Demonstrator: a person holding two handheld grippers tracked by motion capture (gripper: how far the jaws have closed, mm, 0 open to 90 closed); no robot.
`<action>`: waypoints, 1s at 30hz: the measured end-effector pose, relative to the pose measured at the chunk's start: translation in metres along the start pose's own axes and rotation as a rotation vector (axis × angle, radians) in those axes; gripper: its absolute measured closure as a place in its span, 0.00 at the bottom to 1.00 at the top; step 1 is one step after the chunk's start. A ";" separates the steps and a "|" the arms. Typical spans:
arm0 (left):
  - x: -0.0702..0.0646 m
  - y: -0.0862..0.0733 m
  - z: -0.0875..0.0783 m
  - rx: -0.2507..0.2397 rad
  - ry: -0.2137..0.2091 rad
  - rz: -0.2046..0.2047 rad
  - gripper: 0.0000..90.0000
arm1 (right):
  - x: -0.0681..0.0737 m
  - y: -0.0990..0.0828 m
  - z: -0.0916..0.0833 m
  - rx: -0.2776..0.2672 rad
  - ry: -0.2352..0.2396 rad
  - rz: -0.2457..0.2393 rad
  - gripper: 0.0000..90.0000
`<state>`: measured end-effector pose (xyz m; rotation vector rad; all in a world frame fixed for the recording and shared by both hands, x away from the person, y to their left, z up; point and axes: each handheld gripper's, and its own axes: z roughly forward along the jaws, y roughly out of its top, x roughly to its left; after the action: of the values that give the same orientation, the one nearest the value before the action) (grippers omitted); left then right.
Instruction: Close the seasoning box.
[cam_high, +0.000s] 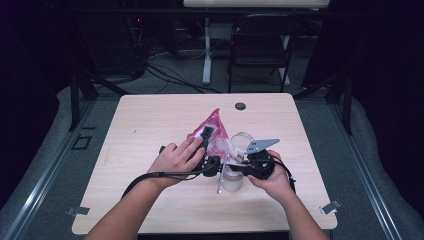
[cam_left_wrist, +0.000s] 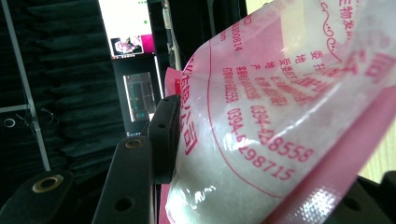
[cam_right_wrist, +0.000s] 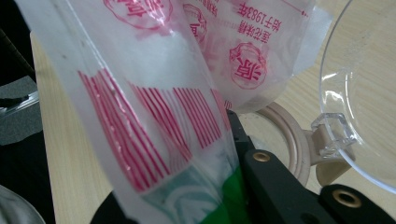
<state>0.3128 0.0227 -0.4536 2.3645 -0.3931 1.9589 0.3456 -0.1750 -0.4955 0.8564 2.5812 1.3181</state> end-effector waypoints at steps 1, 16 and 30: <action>-0.001 0.000 0.001 -0.002 -0.007 -0.012 0.66 | 0.000 0.000 0.000 0.001 0.000 0.000 1.00; -0.005 -0.004 0.003 0.004 -0.023 -0.037 0.66 | 0.002 0.001 0.000 0.013 -0.009 -0.012 1.00; -0.015 -0.011 0.003 0.016 -0.049 -0.059 0.66 | 0.003 0.001 0.000 0.015 -0.009 -0.018 1.00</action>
<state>0.3160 0.0353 -0.4672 2.4090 -0.3079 1.8891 0.3437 -0.1725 -0.4940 0.8376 2.5891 1.2881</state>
